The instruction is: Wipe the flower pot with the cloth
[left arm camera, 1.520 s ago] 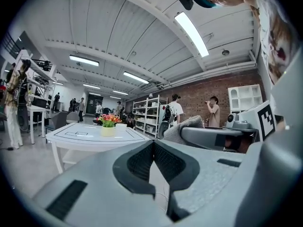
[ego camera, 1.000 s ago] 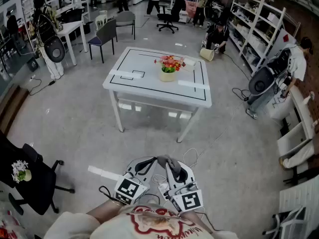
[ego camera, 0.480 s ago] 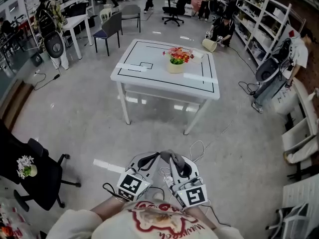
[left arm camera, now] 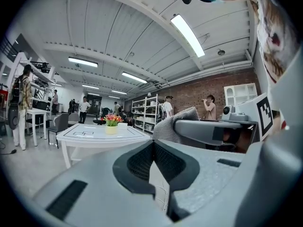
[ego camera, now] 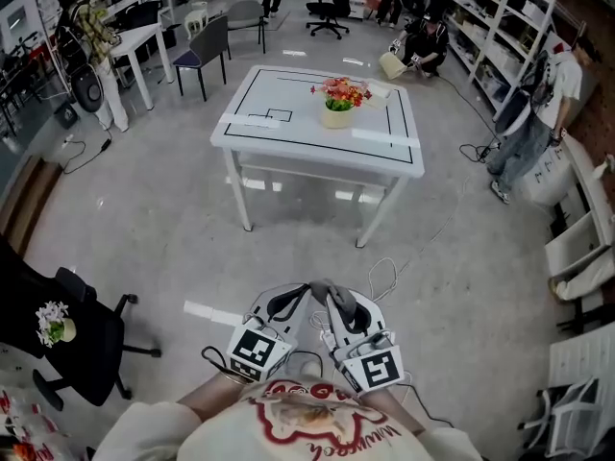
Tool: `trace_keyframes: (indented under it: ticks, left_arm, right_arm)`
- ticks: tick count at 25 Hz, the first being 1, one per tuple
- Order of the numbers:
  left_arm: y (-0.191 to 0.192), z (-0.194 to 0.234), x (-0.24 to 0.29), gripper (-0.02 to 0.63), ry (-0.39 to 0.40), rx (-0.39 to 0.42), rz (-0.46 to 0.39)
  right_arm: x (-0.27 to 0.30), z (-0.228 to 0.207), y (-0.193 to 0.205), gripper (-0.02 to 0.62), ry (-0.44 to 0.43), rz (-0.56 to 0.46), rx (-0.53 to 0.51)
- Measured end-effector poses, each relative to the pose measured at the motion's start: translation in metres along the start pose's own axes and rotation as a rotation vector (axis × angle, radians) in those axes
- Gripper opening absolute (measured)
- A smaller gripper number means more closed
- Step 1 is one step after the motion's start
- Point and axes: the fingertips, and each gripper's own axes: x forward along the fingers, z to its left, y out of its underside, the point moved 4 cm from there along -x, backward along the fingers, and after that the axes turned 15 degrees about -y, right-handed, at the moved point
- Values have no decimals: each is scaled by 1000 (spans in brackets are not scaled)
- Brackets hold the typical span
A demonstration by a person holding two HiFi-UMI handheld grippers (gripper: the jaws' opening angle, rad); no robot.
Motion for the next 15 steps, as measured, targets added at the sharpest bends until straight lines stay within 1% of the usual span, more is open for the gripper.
trace_keyframes:
  ticks: [15]
  left_arm:
    - [-3, 13, -2, 2, -15, -5, -12]
  right_arm:
    - [13, 4, -1, 26, -16, -4, -10]
